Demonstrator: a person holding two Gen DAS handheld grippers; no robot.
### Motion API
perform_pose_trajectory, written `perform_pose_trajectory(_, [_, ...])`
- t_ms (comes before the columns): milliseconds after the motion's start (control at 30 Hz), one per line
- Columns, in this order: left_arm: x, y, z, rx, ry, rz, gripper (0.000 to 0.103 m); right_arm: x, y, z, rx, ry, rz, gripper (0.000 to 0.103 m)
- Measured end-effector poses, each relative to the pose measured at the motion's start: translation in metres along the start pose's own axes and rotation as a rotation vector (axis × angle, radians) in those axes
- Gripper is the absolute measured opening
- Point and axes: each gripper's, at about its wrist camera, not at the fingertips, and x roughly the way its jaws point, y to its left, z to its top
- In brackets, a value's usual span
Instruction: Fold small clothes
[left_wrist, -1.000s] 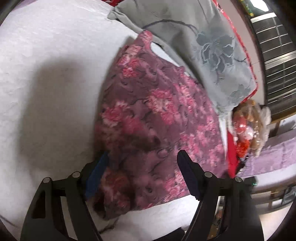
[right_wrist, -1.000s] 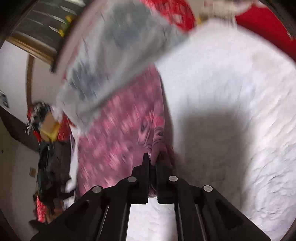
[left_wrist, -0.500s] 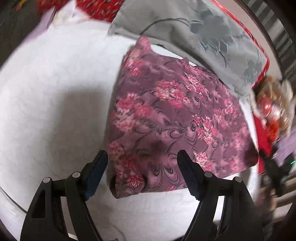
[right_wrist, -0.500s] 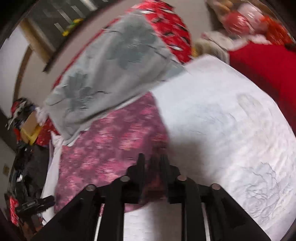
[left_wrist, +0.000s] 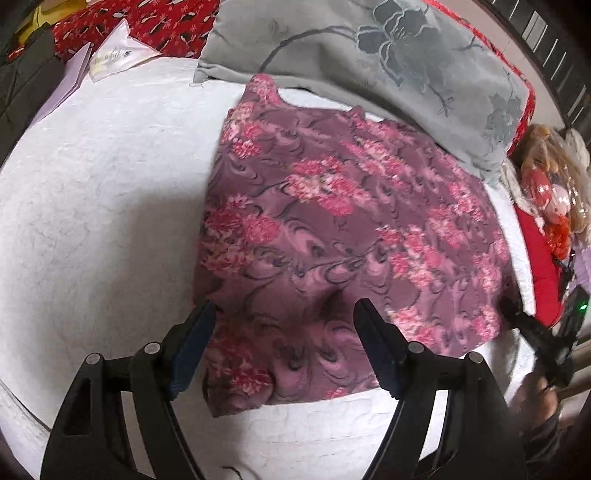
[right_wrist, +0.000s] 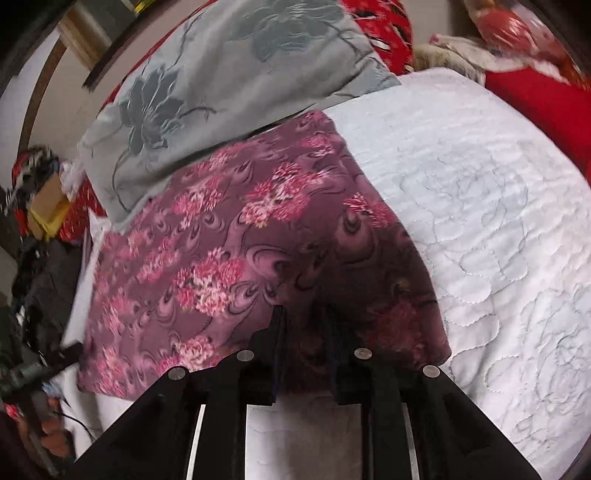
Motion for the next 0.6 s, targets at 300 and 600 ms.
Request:
perform_pose_trajectory(300, [0.016,0.009,-0.012,0.153,0.036,0.065,0.079,-0.007,-0.015,0.013,0.049,-0.001,0.009,0.032])
perform_pose_trajectory(600, [-0.015,0.086,0.050,-0.207,-0.023,-0.089,0.079,0.005,-0.010,0.081,0.082,-0.088,-0.017,0.047])
